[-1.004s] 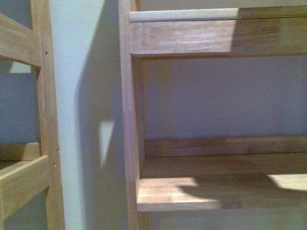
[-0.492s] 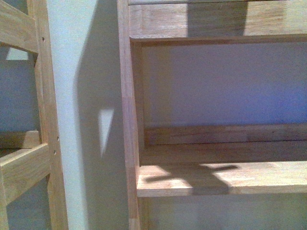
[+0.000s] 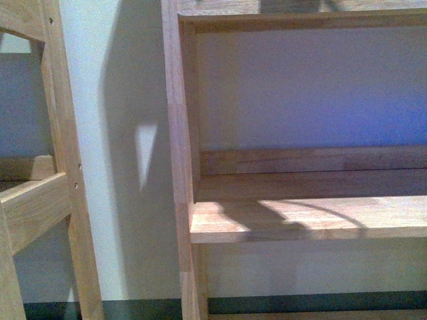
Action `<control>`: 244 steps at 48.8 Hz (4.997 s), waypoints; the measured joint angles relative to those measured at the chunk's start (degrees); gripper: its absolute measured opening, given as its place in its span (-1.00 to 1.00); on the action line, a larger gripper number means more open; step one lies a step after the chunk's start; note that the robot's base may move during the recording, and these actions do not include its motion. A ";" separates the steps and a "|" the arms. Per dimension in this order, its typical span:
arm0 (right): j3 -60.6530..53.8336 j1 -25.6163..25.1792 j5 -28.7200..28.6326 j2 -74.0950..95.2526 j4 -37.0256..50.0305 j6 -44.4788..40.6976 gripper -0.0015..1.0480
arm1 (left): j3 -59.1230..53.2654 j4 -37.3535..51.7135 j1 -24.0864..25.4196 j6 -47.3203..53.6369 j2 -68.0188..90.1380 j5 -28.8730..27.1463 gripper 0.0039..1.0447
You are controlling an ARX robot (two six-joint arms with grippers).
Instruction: Put away toys
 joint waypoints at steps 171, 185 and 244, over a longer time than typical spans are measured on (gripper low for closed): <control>-100.41 -28.26 -12.00 -85.88 14.01 3.08 0.87 | 0.00 0.00 0.00 0.00 0.00 0.00 0.89; -113.50 -4.13 12.22 -93.70 9.94 0.63 0.74 | 0.00 0.00 0.00 0.00 0.00 0.00 0.89; -131.71 -16.33 1.97 -106.31 11.78 -15.54 -0.93 | 0.00 0.00 0.00 0.00 0.00 0.00 0.89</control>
